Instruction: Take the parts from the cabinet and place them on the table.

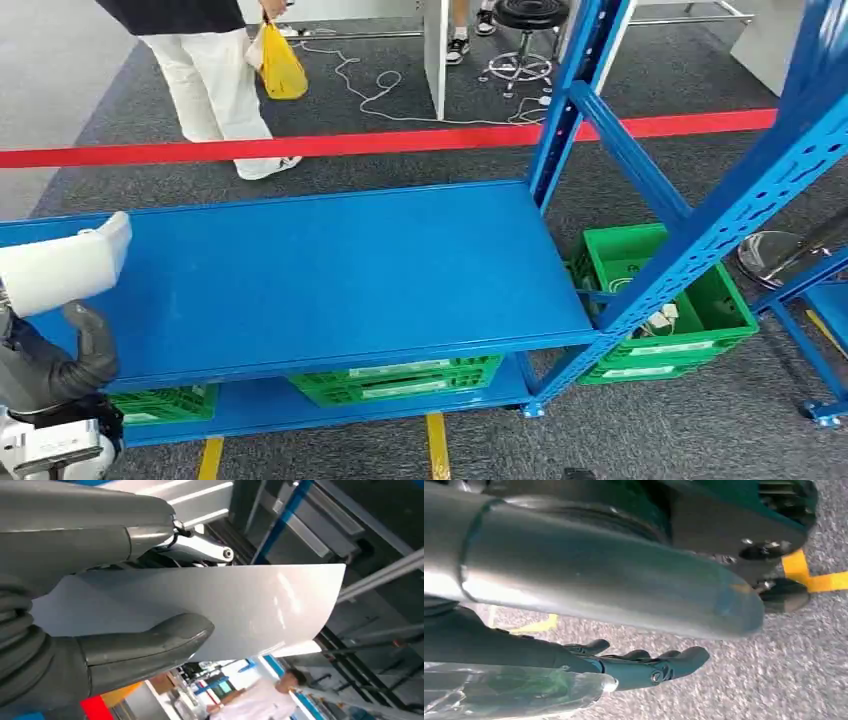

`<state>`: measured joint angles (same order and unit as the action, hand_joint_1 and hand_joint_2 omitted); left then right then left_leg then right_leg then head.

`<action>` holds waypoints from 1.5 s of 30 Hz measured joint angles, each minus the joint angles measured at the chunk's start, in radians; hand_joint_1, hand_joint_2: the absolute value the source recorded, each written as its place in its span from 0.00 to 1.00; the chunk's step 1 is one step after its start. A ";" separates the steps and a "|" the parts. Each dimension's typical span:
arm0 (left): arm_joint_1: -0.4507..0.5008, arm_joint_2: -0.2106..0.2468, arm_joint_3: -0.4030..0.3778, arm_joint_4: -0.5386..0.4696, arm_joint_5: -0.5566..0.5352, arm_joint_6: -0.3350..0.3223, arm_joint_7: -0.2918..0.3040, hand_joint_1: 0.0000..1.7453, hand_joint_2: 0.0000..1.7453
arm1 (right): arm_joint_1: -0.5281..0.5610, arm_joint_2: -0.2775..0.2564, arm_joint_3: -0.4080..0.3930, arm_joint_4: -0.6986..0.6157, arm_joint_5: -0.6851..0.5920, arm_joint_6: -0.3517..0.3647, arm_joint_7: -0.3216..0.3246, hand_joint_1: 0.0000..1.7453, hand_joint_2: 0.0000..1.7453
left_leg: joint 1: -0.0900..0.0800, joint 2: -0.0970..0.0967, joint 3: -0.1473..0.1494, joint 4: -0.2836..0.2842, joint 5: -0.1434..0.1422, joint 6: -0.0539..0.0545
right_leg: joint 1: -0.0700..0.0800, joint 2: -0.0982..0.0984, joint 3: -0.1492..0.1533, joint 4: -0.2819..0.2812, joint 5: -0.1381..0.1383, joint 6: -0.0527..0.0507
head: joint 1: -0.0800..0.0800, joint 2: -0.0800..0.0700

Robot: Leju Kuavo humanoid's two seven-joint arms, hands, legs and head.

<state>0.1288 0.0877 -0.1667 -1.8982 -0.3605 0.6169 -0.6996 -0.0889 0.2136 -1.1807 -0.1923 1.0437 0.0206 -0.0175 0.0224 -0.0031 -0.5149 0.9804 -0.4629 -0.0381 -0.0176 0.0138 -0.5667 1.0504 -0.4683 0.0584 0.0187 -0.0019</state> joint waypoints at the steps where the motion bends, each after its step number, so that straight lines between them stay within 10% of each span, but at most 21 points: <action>1: 0.001 0.001 -0.001 0.000 -0.002 0.001 0.000 1.00 1.00 | -0.001 0.000 0.000 0.000 0.000 0.000 0.001 0.00 0.00 | 0.001 -0.001 -0.004 0.001 0.005 -0.007 | 0.002 0.001 -0.005 0.002 -0.001 -0.009 | -0.002 0.000; 3: 0.002 0.001 -0.004 0.000 -0.002 0.002 0.000 1.00 1.00 | 0.000 0.000 0.000 0.000 0.001 0.000 0.001 0.00 0.00 | 0.004 -0.001 -0.010 0.001 0.006 -0.017 | 0.002 0.001 -0.013 -0.005 0.009 -0.032 | -0.002 0.000; 5: 0.003 0.004 -0.006 0.000 -0.002 0.003 0.000 1.00 1.00 | -0.001 0.000 0.000 0.000 0.002 0.000 0.001 0.00 0.00 | 0.003 0.001 -0.040 0.070 -0.071 -0.020 | 0.003 -0.001 -0.022 -0.015 0.023 -0.057 | -0.004 0.000; 8: 0.005 0.008 -0.006 0.000 -0.003 0.004 0.000 1.00 1.00 | 0.000 0.000 0.000 0.000 0.003 0.000 0.000 0.00 0.00 | 0.003 0.001 -0.120 0.283 -0.181 -0.021 | 0.008 -0.005 -0.052 -0.016 0.042 -0.066 | -0.004 0.000; 10: 0.007 0.008 -0.007 0.000 -0.003 0.004 0.000 1.00 1.00 | -0.001 0.000 0.000 0.000 0.005 0.000 -0.002 0.00 0.00 | 0.002 0.001 -0.102 0.277 -0.146 -0.018 | 0.009 -0.005 -0.070 -0.015 0.058 -0.066 | -0.004 0.000; 12: 0.006 0.008 -0.007 0.000 -0.003 0.004 0.000 1.00 1.00 | -0.001 0.000 0.001 0.000 0.005 0.000 -0.004 0.00 0.00 | 0.002 0.001 -0.015 0.139 -0.057 -0.012 | 0.008 -0.005 -0.088 -0.015 0.075 -0.060 | -0.004 0.000; 14: 0.004 0.008 -0.007 0.000 -0.003 0.004 0.000 1.00 1.00 | -0.002 0.000 0.001 0.000 0.006 0.000 -0.006 0.00 0.00 | -0.003 0.001 0.072 -0.007 -0.057 -0.008 | 0.013 -0.003 -0.100 -0.012 0.090 -0.047 | -0.005 0.000; 18: 0.008 0.008 -0.007 0.000 -0.002 0.005 0.000 1.00 1.00 | 0.002 0.000 0.001 0.000 0.007 -0.002 -0.007 0.00 0.00 | -0.007 0.001 0.050 -0.023 -0.036 0.019 | 0.009 -0.004 -0.102 -0.038 0.137 -0.017 | -0.002 0.000; 20: 0.007 0.007 -0.008 0.000 -0.001 0.005 0.000 1.00 1.00 | 0.002 0.000 0.001 0.000 0.008 -0.004 -0.008 0.00 0.00 | -0.005 0.005 0.032 -0.024 -0.017 0.034 | 0.006 -0.007 -0.125 0.007 0.053 -0.011 | 0.002 0.000; 22: 0.008 0.008 -0.007 0.000 0.003 0.005 0.000 1.00 1.00 | 0.002 0.000 0.002 0.000 0.008 -0.007 -0.010 0.00 0.00 | -0.010 0.005 0.006 -0.022 0.005 0.042 | 0.006 -0.007 -0.159 0.166 -0.070 -0.005 | 0.004 0.000; 24: 0.011 0.008 -0.007 0.000 0.003 0.004 0.000 1.00 1.00 | 0.002 0.000 0.002 0.000 0.009 -0.012 -0.019 0.00 0.00 | -0.015 0.005 -0.021 -0.020 0.025 0.043 | 0.006 -0.007 -0.169 0.273 -0.098 -0.005 | 0.005 0.000; 27: 0.018 0.008 -0.007 0.000 0.003 0.007 0.000 1.00 1.00 | 0.002 -0.002 0.003 0.000 0.012 -0.022 -0.040 0.00 0.00 | -0.023 0.005 -0.056 -0.017 0.050 0.042 | 0.014 -0.007 -0.047 0.152 -0.005 -0.022 | 0.005 0.000; 30: 0.023 0.008 -0.006 0.000 0.002 0.010 0.000 1.00 1.00 | -0.006 -0.003 0.006 0.000 0.014 -0.026 -0.052 0.00 0.00 | -0.025 0.005 -0.072 -0.014 0.072 0.030 | 0.025 -0.007 0.102 -0.075 -0.049 -0.044 | 0.003 0.000; 33: 0.027 0.008 -0.007 0.000 0.000 0.011 0.000 1.00 1.00 | -0.004 -0.003 0.007 0.000 0.017 -0.030 -0.062 0.00 0.00 | -0.020 0.004 -0.075 -0.018 0.094 0.010 | 0.031 -0.006 0.076 -0.072 -0.033 -0.058 | 0.004 0.000; 35: 0.037 0.008 -0.005 -0.001 -0.007 0.016 0.000 1.00 1.00 | -0.005 -0.003 0.009 0.000 0.023 -0.034 -0.074 0.00 0.00 | -0.018 0.002 -0.093 0.015 0.028 -0.002 | 0.022 -0.011 0.069 -0.081 -0.007 -0.073 | 0.001 0.000; 37: 0.044 0.008 0.001 -0.001 -0.010 0.019 0.000 1.00 1.00 | -0.006 -0.003 0.014 0.000 0.026 -0.037 -0.093 0.00 0.00 | -0.013 0.002 -0.135 0.156 -0.093 -0.013 | 0.021 -0.012 0.038 -0.079 0.016 -0.077 | -0.002 0.000; 39: 0.052 0.008 0.006 -0.001 -0.013 0.022 0.000 1.00 1.00 | -0.005 -0.003 0.018 0.000 0.027 -0.037 -0.102 0.00 0.00 | -0.012 0.002 -0.164 0.290 -0.136 -0.020 | 0.021 -0.013 0.008 -0.075 0.037 -0.073 | -0.003 0.000; 41: 0.054 0.008 0.010 -0.001 -0.013 0.023 0.000 1.00 1.00 | -0.004 -0.003 0.021 0.000 0.027 -0.036 -0.105 0.00 0.00 | -0.011 0.002 -0.128 0.275 -0.069 -0.023 | 0.019 -0.016 -0.024 -0.068 0.055 -0.068 | -0.003 0.000; 43: 0.056 0.008 0.010 -0.005 -0.014 0.023 0.000 1.00 1.00 | -0.005 -0.003 0.024 0.000 0.027 -0.036 -0.106 0.00 0.00 | -0.006 0.002 -0.022 0.130 -0.006 -0.028 | 0.014 -0.015 -0.051 -0.057 0.072 -0.059 | -0.003 0.000; 45: 0.054 0.008 0.011 -0.010 -0.015 0.023 0.000 1.00 1.00 | -0.007 -0.003 0.024 0.000 0.028 -0.037 -0.108 0.00 0.00 | -0.007 -0.002 0.078 -0.026 -0.046 -0.022 | 0.021 -0.012 -0.070 -0.042 0.083 -0.048 | -0.003 0.000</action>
<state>0.1831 0.0954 -0.1560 -1.9078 -0.3754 0.6397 -0.7000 -0.0956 0.2102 -1.1562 -0.1926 1.0716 -0.0160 -0.1251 0.0151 -0.0052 -0.4368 0.9540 -0.5092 -0.0599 0.0038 0.0013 -0.6370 1.0089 -0.3849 0.0103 0.0153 -0.0019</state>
